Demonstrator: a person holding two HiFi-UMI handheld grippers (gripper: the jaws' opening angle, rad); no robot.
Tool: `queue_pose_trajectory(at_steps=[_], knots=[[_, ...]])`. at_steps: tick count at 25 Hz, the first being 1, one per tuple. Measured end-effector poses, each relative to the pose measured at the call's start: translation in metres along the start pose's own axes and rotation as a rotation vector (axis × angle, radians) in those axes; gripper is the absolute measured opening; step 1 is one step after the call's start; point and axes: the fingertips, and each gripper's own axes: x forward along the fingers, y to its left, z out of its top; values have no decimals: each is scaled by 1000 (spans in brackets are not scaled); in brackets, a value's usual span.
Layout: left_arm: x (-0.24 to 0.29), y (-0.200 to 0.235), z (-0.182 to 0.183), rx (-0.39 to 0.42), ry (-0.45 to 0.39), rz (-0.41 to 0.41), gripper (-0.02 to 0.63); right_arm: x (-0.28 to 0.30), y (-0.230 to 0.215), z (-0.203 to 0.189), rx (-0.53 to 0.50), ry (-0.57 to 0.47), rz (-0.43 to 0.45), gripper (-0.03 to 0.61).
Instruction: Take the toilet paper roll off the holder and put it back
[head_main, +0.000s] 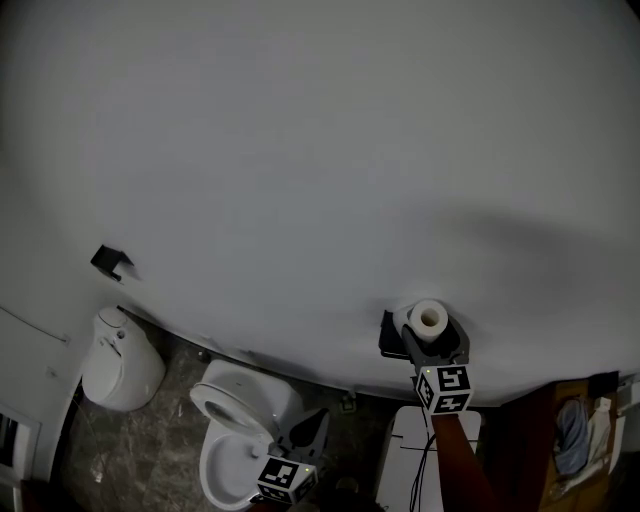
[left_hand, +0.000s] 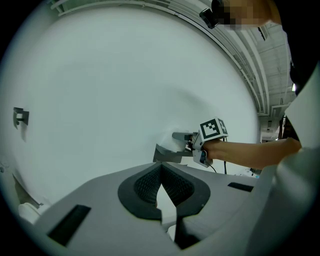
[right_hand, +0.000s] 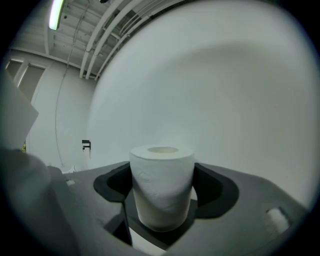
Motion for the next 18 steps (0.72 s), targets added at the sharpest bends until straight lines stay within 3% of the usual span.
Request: queue_pose_trajectory(at_steps=[6, 15, 18], knots=[[-11, -9, 3, -4, -14, -27, 8, -15, 0, 8, 7, -2, -14, 416], [-47, -25, 31, -62, -61, -27, 8, -68, 15, 41, 41, -77, -32, 417], [-62, -21, 19, -18, -76, -36, 8, -103, 35, 50, 54, -101, -23, 416]])
